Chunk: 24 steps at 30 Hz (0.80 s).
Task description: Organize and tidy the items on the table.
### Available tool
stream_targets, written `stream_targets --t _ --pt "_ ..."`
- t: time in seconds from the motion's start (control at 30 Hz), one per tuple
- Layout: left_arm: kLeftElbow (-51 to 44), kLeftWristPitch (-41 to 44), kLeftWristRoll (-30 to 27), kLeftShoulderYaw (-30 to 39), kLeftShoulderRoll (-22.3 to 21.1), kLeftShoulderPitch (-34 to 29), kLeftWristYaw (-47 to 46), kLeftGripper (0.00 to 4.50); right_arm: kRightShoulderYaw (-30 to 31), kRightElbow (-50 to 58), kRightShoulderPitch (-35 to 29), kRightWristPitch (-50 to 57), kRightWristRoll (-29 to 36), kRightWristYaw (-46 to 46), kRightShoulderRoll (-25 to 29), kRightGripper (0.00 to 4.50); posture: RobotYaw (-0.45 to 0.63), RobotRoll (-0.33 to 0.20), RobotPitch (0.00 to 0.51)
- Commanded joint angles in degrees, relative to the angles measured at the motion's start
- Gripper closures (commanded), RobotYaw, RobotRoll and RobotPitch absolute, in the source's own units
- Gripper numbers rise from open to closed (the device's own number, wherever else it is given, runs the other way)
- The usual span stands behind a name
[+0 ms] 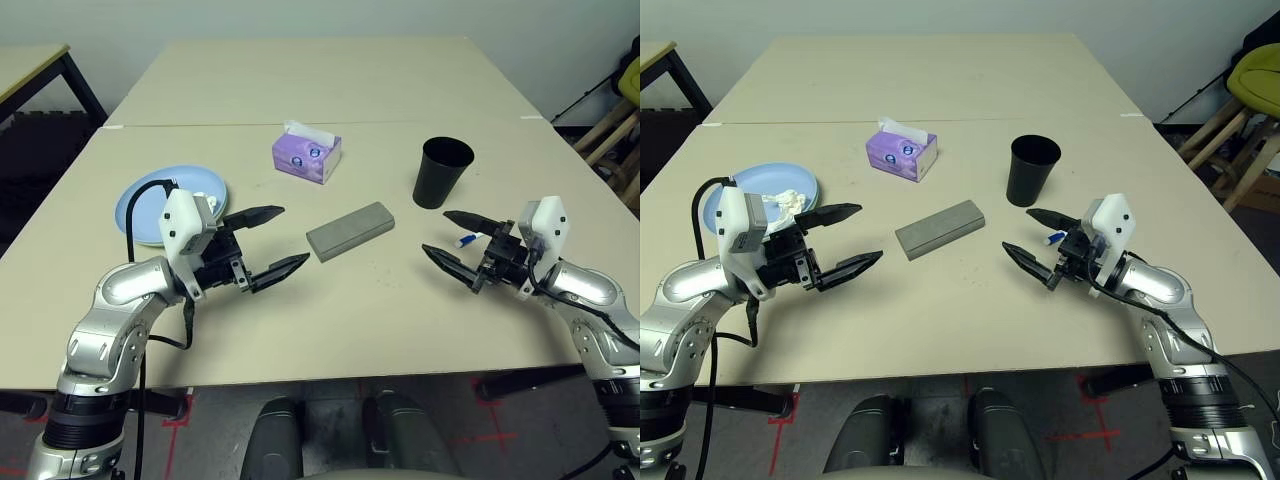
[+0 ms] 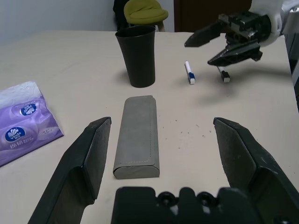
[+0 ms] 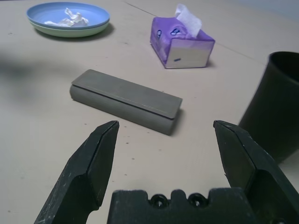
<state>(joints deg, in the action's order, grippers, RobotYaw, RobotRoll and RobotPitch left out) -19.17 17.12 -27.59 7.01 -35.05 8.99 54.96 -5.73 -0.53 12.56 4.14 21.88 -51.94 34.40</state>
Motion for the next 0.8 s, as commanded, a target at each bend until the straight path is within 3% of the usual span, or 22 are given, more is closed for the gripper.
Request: stream_targets --t 0.03,0.3,0.8 --pt "1.2 -1.17 0.17 -0.66 -0.52 -0.21 0.72 0.04 -1.53 -1.64 2.52 2.06 -0.13 -1.32 3.48 0.0 0.03 0.0 0.076" --pt "1.68 -1.8 -0.04 -0.96 -0.46 0.2 1.01 0.04 -1.54 -8.05 9.13 3.77 -2.82 -4.33 11.85 0.0 0.03 0.0 0.08" --pt "2.54 -3.02 -0.55 -0.84 0.48 1.17 -0.01 0.04 6.01 -14.6 17.16 6.69 -15.62 -13.92 26.52 0.0 0.03 0.0 0.077"
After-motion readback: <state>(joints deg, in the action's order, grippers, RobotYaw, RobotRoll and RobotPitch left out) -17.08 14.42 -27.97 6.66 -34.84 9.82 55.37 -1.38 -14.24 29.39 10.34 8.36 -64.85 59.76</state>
